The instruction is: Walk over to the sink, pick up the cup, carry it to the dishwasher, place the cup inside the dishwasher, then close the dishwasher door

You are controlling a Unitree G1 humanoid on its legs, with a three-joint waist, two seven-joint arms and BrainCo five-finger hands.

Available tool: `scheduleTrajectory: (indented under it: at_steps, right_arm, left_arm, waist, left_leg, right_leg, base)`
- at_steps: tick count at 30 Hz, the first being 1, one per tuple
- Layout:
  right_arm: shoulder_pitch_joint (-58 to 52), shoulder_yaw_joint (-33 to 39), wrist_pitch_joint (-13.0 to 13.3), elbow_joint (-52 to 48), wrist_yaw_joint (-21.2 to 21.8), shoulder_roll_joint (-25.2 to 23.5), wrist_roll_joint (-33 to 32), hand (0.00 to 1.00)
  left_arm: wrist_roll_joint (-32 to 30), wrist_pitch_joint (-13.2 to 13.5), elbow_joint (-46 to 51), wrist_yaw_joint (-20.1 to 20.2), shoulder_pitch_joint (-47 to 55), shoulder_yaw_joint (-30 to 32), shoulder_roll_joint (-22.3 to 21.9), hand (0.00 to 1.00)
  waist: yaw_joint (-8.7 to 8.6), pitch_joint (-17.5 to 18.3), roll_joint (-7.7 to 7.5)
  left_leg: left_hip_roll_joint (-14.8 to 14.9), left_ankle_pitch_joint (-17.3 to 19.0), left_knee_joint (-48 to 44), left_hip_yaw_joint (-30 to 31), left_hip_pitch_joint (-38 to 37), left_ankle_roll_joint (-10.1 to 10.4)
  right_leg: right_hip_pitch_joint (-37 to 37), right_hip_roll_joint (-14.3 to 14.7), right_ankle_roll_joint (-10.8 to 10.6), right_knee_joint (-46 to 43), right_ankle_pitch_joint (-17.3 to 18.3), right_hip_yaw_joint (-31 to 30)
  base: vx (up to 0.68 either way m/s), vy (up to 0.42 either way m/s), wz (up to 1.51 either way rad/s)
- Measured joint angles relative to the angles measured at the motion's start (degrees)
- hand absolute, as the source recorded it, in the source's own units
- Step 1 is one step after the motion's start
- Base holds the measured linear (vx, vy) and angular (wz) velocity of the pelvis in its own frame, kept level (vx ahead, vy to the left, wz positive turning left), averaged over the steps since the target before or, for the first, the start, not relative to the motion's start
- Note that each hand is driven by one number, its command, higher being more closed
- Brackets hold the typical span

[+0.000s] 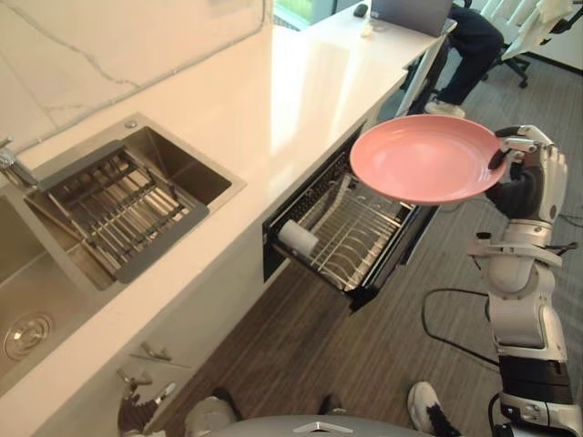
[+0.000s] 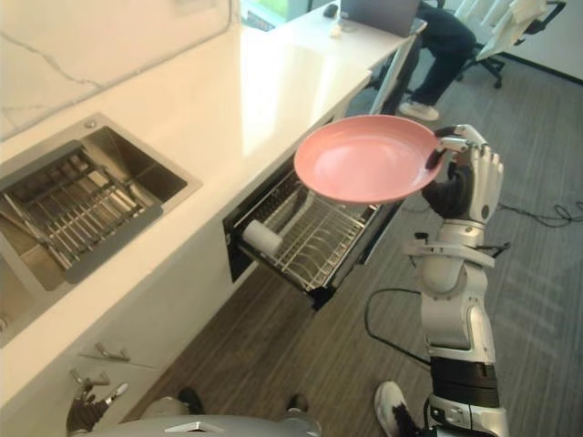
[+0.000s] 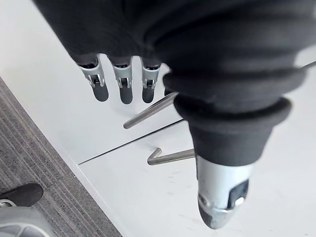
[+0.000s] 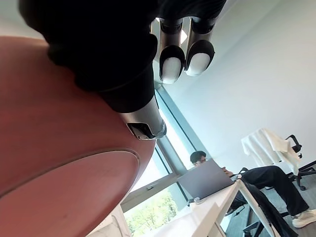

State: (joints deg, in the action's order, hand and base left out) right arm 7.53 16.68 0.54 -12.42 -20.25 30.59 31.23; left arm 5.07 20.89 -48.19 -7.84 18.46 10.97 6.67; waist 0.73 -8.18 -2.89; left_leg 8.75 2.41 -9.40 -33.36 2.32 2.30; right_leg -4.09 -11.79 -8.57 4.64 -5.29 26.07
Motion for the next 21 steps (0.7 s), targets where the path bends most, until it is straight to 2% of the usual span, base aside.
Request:
scheduleTrajectory:
  at_steps: [2, 6, 11, 16, 21]
  right_arm:
    - [-0.1, 0.1, -0.9, 0.3, 0.4, -0.8, 0.0, 1.0]
    - [0.2, 0.3, -1.9, 4.8, 0.3, -0.8, 0.0, 1.0]
    - [4.1, 0.7, -5.4, 9.8, -0.1, -0.8, -0.6, 1.0]
    - [8.4, 1.7, -6.3, 13.8, -1.7, -0.4, -2.5, 1.0]
    - [13.9, 1.5, -8.3, 19.7, -2.1, 3.2, -4.9, 1.0]
  left_arm:
    - [-0.8, 0.0, 0.1, 0.1, -0.4, -0.1, 0.1, 0.0]
    - [-0.7, -0.3, 0.4, 0.8, -2.4, -1.8, 0.1, 0.0]
    - [-0.6, -0.3, 2.7, 1.9, -4.8, -3.2, 0.0, 0.0]
    - [0.8, -0.4, 4.8, 2.2, -7.0, -4.5, 0.0, 0.0]
    - [5.3, -2.2, 6.2, 4.0, -10.0, -5.5, -0.1, 0.0]
  waist:
    - [-0.25, -0.3, -0.6]
    - [-0.04, -1.5, -0.84]
    - [-0.33, -6.0, -0.51]
    - [-0.4, -9.9, 0.38]
    - [0.38, -15.1, 2.15]
  left_leg:
    - [-0.9, -0.1, 0.4, 0.5, 0.8, -0.4]
    - [-2.7, -0.2, 0.5, 2.2, 3.6, -1.2]
    - [-4.4, 0.1, -0.7, 3.8, 8.0, -2.8]
    - [-5.0, 1.0, -3.8, 7.9, 12.6, -3.7]
    - [-5.4, 1.8, -6.4, 10.1, 16.2, -4.5]
  right_leg:
    - [1.0, -0.8, -0.2, 0.0, -0.5, -0.1]
    - [3.6, -2.2, -0.8, 0.0, -1.6, 0.0]
    - [7.5, -3.9, -1.2, 0.0, -3.6, -0.3]
    - [10.3, -4.4, -1.2, -0.1, -4.9, -0.3]
    - [12.6, -4.8, -1.2, -0.1, -6.1, -0.5]
  base:
    - [-0.03, 0.097, 0.01]
    - [-0.06, 0.097, 0.09]
    - [-0.07, 0.104, 0.04]
    - [-0.05, 0.063, 0.04]
    - [-0.05, 0.055, 0.02]
